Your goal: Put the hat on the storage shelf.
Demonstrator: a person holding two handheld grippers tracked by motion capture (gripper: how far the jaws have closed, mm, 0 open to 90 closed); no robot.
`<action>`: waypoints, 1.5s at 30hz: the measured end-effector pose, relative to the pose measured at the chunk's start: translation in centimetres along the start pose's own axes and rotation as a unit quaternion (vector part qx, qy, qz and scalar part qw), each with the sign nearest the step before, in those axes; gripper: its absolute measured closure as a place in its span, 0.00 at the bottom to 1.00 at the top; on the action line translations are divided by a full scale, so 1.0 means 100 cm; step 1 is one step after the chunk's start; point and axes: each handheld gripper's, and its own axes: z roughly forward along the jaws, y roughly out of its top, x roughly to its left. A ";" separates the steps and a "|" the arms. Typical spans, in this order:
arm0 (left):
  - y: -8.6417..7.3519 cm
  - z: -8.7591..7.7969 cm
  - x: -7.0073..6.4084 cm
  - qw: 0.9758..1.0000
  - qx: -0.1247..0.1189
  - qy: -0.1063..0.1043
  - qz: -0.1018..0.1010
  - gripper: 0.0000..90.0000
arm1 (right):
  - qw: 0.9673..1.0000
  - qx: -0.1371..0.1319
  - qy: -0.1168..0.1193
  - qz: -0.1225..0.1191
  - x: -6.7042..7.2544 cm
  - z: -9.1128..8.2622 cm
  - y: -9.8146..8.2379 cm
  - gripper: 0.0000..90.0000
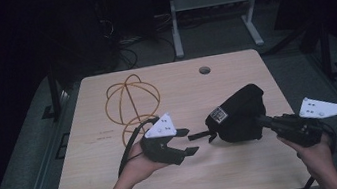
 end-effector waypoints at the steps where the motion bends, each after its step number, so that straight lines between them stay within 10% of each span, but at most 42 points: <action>1: 0.000 0.000 0.000 1.000 0.000 0.000 0.000 0.44 | 1.000 0.000 0.000 0.000 0.000 0.000 0.000 0.99; 24: -0.043 0.014 -0.005 1.000 0.021 -0.001 -0.011 0.43 | 0.999 0.039 0.001 -0.021 0.001 0.009 0.039 0.99; 45: -0.050 0.019 -0.009 1.000 0.025 -0.002 -0.001 0.42 | 0.997 0.051 0.028 -0.043 0.006 0.046 0.082 0.99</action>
